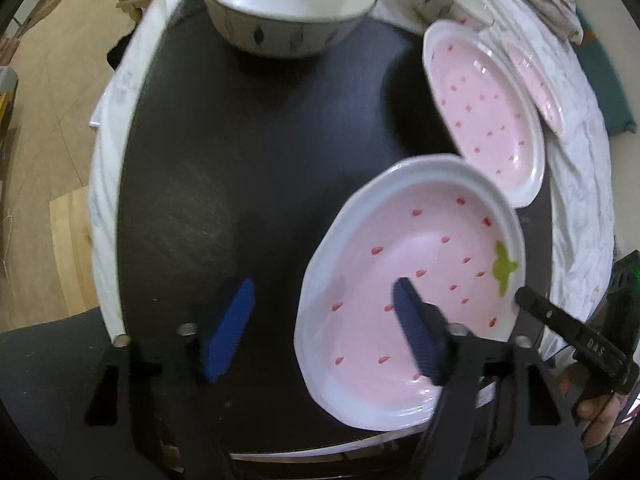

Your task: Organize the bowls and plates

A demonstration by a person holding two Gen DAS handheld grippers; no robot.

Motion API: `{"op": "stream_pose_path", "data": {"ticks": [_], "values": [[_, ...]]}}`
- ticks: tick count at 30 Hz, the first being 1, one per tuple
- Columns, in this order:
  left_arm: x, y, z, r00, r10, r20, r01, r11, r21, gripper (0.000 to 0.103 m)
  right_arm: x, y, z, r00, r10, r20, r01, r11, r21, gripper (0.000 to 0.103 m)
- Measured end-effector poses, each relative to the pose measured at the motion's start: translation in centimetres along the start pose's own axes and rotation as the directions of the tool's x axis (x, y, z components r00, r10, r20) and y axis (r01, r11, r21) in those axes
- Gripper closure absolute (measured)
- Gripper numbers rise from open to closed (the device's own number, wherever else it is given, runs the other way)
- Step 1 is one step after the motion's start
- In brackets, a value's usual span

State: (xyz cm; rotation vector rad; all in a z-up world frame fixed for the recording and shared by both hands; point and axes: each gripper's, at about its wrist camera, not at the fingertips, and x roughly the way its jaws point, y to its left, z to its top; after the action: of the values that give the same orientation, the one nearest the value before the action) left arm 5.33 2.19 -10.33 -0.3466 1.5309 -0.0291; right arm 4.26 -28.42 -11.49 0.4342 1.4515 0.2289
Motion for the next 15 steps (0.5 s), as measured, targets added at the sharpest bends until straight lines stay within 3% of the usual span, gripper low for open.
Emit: {"op": "stream_pose_path", "data": {"ticks": [2,4,7,12,15], "values": [[0.6,-0.1,-0.2,1.000,-0.013,-0.024,0.013,1.000,0.000,0.046,1.0,0.3,-0.5,0.999,0.019,-0.043,-0.019,1.000,-0.015,0.036],[1.0,-0.4,-0.2,0.999,-0.011,-0.035,0.011,1.000,0.015,0.050,2.2,0.8,-1.1,0.992,0.059,-0.109,-0.062,0.998,-0.019,0.046],[1.6,-0.7,-0.3,0.999,-0.002,-0.041,0.003,1.000,0.030,0.067,2.4,1.8,-1.4,0.994,0.037,-0.108,-0.044,0.997,-0.061,0.056],[1.5,-0.2,-0.2,0.999,0.011,-0.031,-0.010,1.000,0.019,0.074,3.0,3.4,-1.6,0.992,0.040,-0.122,-0.054,0.992,-0.114,0.086],[1.5,-0.3,-0.1,0.999,0.020,-0.032,-0.019,0.999,0.031,0.073,3.1,4.5,-1.6,0.994,0.018,-0.107,-0.033,0.989,-0.142,0.087]]}}
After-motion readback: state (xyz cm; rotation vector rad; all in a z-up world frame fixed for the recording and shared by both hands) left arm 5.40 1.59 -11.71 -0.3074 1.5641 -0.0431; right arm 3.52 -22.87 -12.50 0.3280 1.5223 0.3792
